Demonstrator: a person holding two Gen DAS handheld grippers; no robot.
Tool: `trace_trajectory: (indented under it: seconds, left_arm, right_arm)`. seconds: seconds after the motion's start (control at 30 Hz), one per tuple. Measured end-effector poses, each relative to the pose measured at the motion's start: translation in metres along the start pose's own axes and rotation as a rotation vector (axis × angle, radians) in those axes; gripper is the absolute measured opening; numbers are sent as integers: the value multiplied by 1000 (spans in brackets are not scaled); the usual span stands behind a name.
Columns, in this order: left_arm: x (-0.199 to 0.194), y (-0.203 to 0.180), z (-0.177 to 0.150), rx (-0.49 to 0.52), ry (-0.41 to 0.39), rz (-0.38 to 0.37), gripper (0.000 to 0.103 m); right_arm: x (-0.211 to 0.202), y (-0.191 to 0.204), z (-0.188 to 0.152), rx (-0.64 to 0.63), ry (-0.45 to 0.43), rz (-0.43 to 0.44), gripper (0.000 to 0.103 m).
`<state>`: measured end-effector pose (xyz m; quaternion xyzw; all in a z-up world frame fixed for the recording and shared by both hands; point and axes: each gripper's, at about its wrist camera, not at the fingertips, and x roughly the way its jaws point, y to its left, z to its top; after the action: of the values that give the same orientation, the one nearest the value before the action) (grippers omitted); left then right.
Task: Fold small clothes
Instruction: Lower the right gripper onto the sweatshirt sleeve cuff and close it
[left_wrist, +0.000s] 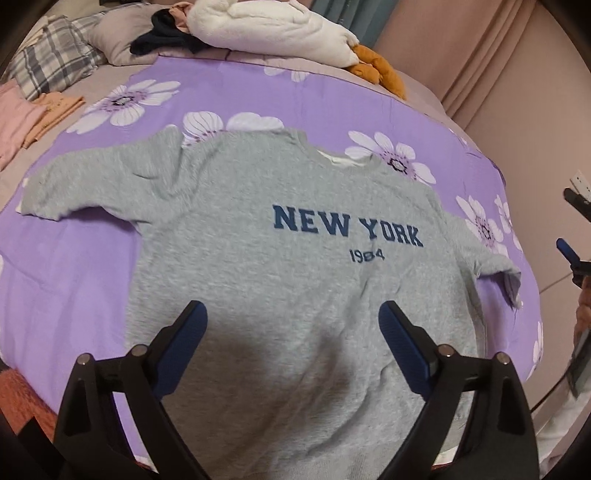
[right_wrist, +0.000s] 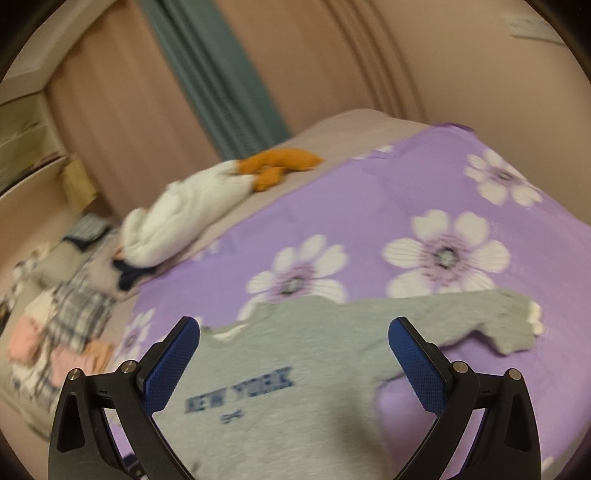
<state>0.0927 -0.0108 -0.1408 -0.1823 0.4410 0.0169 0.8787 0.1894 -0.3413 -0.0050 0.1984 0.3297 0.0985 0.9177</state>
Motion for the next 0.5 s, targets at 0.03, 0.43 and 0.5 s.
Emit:
trace_trajectory:
  seconds: [0.03,0.43,0.5]
  left_arm:
    - [3,-2,-3,7,0,-15,81]
    - [50,-27,-43,110,171,-121,35]
    - [53,-24,-45,109,180,-124,35]
  right_arm:
    - [1,-8,1,15,0,-20,102]
    - [41,-164,0,418,126,-266,82]
    - [48,-185,-8,512,165,-254,79]
